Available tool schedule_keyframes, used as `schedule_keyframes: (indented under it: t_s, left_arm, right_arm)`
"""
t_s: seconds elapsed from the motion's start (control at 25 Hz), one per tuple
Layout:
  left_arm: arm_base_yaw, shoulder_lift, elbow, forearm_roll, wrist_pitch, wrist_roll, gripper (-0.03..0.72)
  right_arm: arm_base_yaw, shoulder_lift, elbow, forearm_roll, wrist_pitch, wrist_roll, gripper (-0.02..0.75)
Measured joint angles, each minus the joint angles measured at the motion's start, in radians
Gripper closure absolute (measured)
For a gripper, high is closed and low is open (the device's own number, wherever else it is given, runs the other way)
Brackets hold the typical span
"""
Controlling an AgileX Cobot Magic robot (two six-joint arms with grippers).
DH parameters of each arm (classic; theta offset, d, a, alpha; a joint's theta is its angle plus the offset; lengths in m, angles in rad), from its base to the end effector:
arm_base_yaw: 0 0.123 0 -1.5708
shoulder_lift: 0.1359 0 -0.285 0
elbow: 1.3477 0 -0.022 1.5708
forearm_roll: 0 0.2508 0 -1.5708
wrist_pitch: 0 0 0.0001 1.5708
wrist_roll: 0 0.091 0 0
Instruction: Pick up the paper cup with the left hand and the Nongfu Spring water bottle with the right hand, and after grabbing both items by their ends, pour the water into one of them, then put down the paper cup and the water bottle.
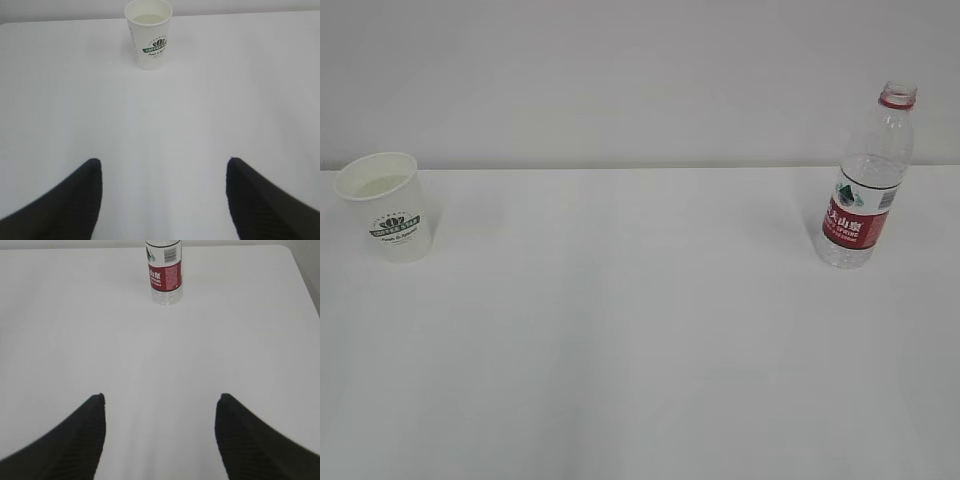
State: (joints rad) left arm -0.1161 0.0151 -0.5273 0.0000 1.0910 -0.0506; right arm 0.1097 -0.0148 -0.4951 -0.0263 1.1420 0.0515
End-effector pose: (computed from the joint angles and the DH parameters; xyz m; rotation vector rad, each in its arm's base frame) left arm -0.0069 0.0008 0.2825 0.0676 2.0629 -0.1029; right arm -0.0098 -0.0033 0.2694 -0.0589 2.1152 0.0642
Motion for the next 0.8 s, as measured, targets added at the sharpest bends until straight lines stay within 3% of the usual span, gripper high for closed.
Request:
schedule_keyframes:
  t_s: [0.16,0.8]
  left_arm:
    - [0.0,0.0,0.0,0.0,0.0,0.0,0.076]
    - [0.0,0.0,0.0,-0.012,0.003,0.0,0.095]
  right_arm:
    - [0.0,0.0,0.0,0.0,0.0,0.0,0.195]
    - [0.0,0.0,0.0,0.0,0.0,0.0,0.188]
